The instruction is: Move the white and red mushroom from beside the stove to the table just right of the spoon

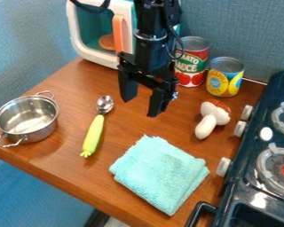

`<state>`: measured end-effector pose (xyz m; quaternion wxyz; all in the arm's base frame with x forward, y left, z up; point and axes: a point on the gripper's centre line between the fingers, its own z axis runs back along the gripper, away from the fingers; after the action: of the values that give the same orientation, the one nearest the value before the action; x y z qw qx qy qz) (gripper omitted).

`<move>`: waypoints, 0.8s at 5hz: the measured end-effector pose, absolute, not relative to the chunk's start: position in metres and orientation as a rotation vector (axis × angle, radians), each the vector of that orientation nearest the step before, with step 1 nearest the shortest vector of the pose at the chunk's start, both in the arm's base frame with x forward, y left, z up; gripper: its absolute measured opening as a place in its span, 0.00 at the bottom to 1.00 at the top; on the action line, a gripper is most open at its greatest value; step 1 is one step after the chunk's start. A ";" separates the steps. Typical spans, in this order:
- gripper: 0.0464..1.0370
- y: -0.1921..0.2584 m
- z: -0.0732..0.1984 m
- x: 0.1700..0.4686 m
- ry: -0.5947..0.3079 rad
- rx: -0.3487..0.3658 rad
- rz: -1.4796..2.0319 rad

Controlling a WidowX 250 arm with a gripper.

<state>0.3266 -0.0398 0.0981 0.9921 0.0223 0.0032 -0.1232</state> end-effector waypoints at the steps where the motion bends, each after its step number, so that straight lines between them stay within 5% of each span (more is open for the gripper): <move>1: 0.97 -0.040 0.085 0.324 0.046 0.046 -0.242; 2: 0.97 -0.074 0.076 0.339 0.007 0.074 -0.264; 4: 0.97 -0.123 0.075 0.355 -0.031 0.012 -0.259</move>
<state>0.3550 -0.1233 0.0746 0.9915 0.0061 -0.0155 -0.1292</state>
